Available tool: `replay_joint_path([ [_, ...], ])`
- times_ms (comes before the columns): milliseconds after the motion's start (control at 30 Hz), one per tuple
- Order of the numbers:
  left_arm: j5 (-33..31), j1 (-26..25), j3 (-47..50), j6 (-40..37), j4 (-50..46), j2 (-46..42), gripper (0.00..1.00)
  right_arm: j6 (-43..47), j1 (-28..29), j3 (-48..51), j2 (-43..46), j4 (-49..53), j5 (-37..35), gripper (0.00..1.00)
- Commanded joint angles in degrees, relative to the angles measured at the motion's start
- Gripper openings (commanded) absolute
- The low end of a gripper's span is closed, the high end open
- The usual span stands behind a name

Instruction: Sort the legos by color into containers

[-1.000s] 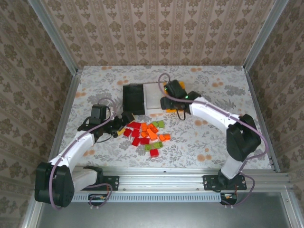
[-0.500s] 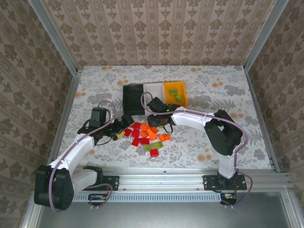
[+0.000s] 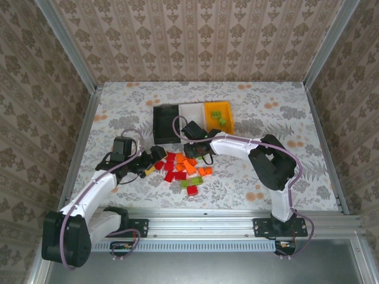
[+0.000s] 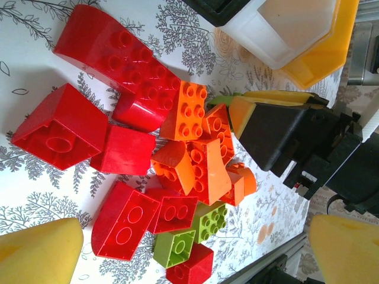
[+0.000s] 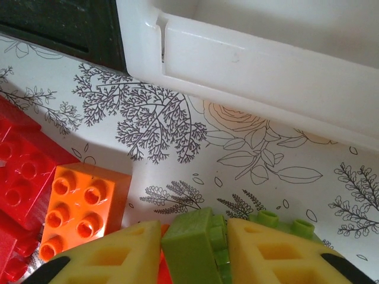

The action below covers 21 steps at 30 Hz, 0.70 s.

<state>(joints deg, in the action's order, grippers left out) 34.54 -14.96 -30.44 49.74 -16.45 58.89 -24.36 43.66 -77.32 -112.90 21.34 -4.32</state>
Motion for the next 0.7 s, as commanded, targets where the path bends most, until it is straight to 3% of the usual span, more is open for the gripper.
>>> replay_joint_path([
  [0,0.1,0.1,-0.4,0.1,-0.4,0.8,1.00,0.8,-0.2,-0.5,-0.9,1.4,-1.5,0.33],
  [367,-0.2,0.1,-0.2,0.1,-0.6,0.4,1.00,2.4,-0.1,-0.2,-0.6,2.4,-4.3,0.37],
  [667,-0.2,0.1,-0.4,0.2,-0.9,0.0,1.00,1.5,0.0,0.8,0.5,1.1,-1.4,0.42],
])
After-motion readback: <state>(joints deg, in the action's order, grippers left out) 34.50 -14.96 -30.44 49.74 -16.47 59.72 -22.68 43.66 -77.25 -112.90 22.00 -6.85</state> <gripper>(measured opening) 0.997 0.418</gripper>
